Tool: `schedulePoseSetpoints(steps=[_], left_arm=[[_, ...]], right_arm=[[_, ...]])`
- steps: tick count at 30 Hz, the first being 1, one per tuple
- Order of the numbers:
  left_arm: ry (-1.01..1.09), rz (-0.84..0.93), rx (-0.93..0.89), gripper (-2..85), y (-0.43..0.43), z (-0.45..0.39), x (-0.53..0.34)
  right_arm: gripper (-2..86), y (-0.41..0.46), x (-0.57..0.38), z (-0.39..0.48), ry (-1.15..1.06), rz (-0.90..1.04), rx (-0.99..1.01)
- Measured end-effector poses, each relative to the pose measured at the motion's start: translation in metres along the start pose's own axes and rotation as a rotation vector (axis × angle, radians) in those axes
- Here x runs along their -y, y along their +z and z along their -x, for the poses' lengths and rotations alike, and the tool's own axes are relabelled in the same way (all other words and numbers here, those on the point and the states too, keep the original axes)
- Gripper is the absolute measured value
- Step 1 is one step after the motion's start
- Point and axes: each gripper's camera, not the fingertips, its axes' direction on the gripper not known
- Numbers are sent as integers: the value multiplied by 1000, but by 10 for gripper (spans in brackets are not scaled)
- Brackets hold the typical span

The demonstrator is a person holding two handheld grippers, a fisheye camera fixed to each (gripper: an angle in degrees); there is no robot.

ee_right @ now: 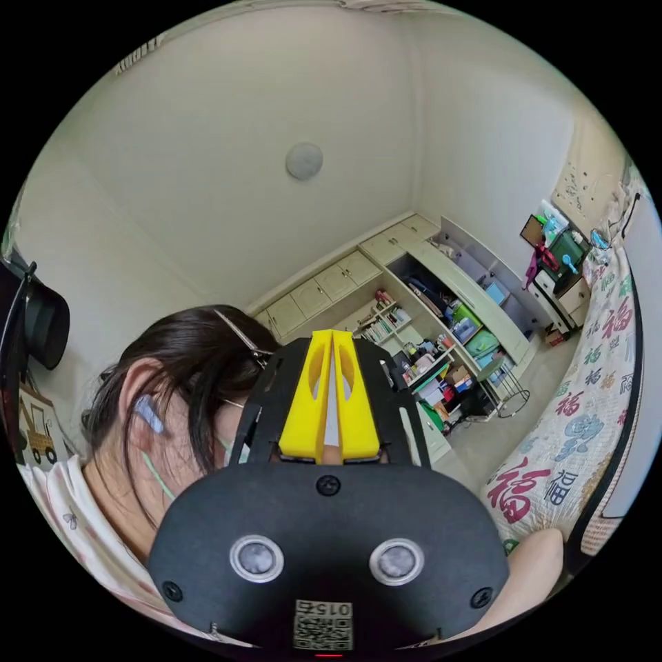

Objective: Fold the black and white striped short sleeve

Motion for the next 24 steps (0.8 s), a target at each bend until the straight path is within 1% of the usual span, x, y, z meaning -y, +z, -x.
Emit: schedulePoseSetpoints(steps=[4, 7, 8, 9, 10, 11, 12, 13, 16, 17, 18, 22, 24], left_arm=[[-74, -58, 59, 172, -28, 8, 61], [43, -26, -8, 179, -39, -4, 108], [142, 41, -58, 183, -36, -14, 126], [215, 121, -58, 196, -32, -23, 142], [243, 164, -52, 203, -30, -27, 150], [283, 255, -38, 205, -27, -32, 163], [300, 310, -43, 205, -28, -33, 174], [302, 322, -59, 204, -31, -33, 178], [250, 415, -184, 181, -47, -19, 193], [200, 458, -236, 169, -56, -9, 196], [198, 474, -265, 149, -71, -4, 198], [289, 419, -221, 78, -141, -3, 186], [330, 348, -224, 42, -198, 1, 171]], right_arm=[[-5, 4, 0, -14, 32, 118, 10], [-5, 3, 5, -37, 88, 185, 40], [-5, 0, 7, -45, 106, 197, 49], [-5, -3, 11, -52, 111, 210, 52], [-5, -3, 13, -54, 109, 219, 51], [-5, -4, 18, -58, 104, 235, 43], [-5, -5, 23, -62, 95, 246, 36], [-5, -5, 25, -64, 89, 249, 33], [-5, -10, 39, -78, 78, 252, 11], [-5, -12, 46, -85, 80, 250, 2], [-4, -14, 53, -93, 83, 249, -4], [-5, -19, 76, -112, 52, 259, -14], [-5, -21, 97, -127, 31, 285, -38]])
